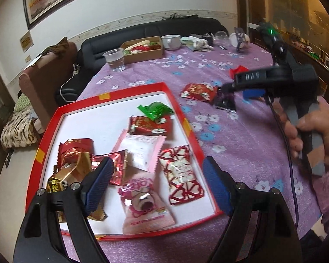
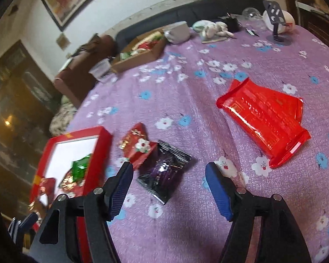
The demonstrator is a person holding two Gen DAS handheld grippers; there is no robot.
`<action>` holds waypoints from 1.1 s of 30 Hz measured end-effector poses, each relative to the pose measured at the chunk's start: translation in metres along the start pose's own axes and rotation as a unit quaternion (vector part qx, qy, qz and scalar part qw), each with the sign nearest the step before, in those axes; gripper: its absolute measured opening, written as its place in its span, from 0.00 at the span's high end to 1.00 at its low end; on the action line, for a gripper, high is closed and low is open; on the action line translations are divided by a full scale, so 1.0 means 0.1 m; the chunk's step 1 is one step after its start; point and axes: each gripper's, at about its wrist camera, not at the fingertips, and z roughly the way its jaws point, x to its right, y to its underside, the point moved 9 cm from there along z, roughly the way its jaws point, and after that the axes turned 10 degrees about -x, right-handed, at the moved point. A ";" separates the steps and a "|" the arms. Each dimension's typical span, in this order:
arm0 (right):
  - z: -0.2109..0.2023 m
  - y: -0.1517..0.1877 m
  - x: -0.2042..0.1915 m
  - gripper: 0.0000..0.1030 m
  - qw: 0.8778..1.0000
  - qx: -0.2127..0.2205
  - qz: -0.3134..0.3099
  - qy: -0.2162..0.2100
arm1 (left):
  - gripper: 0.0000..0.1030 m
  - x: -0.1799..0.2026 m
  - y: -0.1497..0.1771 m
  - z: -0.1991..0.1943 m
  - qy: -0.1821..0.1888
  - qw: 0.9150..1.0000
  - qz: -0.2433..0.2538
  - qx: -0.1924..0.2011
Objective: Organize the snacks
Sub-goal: 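Grasp the dark purple packet on the cloth with the right gripper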
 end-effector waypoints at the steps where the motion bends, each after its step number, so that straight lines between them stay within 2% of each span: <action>1: 0.04 0.01 -0.01 0.45 1.000 -0.003 -0.002 0.012 | 0.19 -0.02 -0.01 0.00 0.000 1.000 -0.004 0.001; 2: 0.07 0.02 -0.01 0.54 1.000 -0.005 -0.006 0.023 | 0.19 -0.04 -0.02 -0.01 0.001 1.000 -0.007 0.002; 3: 0.10 0.03 -0.01 0.56 0.999 -0.006 -0.011 0.039 | 0.19 -0.06 -0.03 -0.02 0.001 1.000 -0.010 0.004; 10: 0.18 -0.03 -0.08 0.56 0.993 0.017 -0.063 0.097 | 0.19 -0.04 -0.08 0.01 0.003 1.000 -0.012 -0.002; 14: 0.18 -0.08 -0.05 0.55 0.995 0.026 -0.063 0.078 | 0.19 0.06 -0.12 0.04 0.003 1.000 -0.004 -0.008; 18: 0.15 -0.11 0.03 0.64 0.996 0.029 -0.058 0.066 | 0.19 0.15 -0.17 0.07 0.004 1.000 0.001 -0.016; 19: 0.14 -0.11 0.06 0.70 0.996 0.029 -0.056 0.067 | 0.19 0.17 -0.18 0.08 0.005 1.000 0.002 -0.018; 22: 0.09 -0.13 0.19 0.77 0.996 0.026 -0.052 0.071 | 0.19 0.22 -0.29 0.10 0.010 1.000 0.002 -0.022; 25: 0.01 -0.14 0.41 0.76 0.995 0.029 -0.045 0.083 | 0.19 0.28 -0.47 0.13 0.023 0.999 -0.008 -0.025; 28: -0.09 -0.15 0.71 0.77 0.997 0.027 -0.020 0.067 | 0.19 0.41 -0.71 0.22 0.040 0.999 -0.013 -0.031; 33: -0.20 -0.16 1.00 0.77 0.999 0.031 0.015 0.041 | 0.19 0.66 -1.06 0.56 0.038 0.997 -0.034 -0.058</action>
